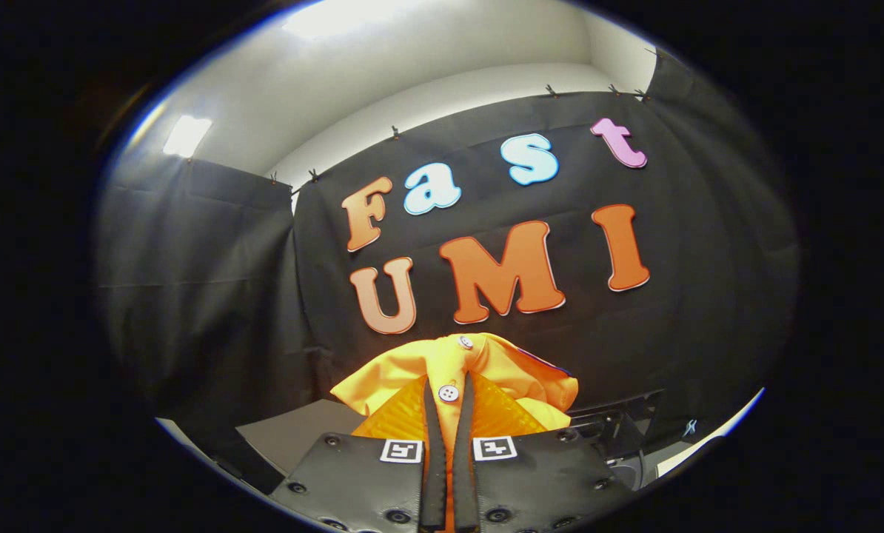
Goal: Put the clothes into the washing machine and then close the washing machine lid.
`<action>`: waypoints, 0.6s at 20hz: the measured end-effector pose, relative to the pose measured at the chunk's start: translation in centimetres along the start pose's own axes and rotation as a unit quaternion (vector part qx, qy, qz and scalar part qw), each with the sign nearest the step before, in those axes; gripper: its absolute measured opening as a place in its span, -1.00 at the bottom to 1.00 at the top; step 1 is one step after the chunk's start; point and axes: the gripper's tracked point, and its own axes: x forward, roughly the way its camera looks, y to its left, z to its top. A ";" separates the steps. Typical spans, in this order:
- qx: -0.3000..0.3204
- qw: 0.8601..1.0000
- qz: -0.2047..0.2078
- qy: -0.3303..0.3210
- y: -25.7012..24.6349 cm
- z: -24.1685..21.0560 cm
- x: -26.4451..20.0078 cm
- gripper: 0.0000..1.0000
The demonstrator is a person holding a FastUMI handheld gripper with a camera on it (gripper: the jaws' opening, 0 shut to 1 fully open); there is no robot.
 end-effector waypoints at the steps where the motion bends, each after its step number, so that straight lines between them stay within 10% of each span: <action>1: -0.001 1.000 -0.007 0.005 -1.6 -0.7 -0.2 -0.77; 12: -0.002 0.990 -0.087 0.115 -13.1 -18.3 0.1 -0.77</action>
